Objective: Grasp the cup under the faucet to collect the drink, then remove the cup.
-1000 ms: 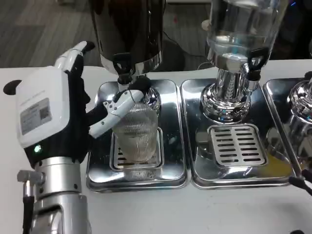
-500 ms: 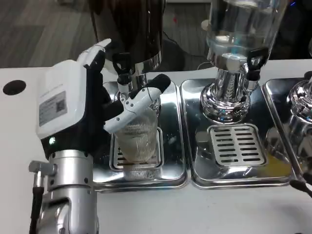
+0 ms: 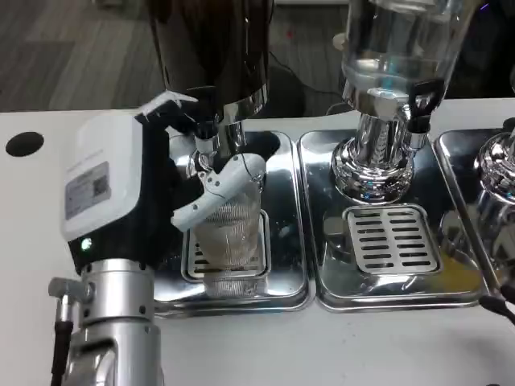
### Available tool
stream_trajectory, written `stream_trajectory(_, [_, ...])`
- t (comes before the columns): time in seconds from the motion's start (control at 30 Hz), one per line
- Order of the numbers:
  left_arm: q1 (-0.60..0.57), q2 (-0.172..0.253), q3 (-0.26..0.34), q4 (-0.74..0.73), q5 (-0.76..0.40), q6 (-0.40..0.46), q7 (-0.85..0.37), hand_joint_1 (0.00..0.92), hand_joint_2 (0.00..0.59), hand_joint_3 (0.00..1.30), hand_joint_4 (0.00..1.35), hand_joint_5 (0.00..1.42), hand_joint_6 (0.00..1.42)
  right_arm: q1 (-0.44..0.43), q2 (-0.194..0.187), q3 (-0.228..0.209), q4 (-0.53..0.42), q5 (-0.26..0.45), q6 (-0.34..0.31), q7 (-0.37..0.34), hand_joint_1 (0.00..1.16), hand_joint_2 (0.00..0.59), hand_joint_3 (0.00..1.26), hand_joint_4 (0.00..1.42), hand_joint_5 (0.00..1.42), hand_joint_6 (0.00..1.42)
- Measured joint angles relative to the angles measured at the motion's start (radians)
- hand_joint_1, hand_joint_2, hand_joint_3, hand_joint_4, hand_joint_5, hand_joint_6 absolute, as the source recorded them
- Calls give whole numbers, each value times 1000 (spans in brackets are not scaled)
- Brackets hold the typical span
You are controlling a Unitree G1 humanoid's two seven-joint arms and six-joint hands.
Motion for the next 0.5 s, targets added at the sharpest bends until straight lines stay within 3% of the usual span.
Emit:
stream_trajectory(0.23, [14,-1,0,-8,0,-16,0,43,54,509,482,932,954,0,0,0,0,0,0,0,486,324,130,0,2,0])
stream_trajectory(0.5, [30,-12,22,-73,-30,-54,5,46,61,331,278,943,1002,3,0,0,0,0,-1,0,486,324,130,0,2,0])
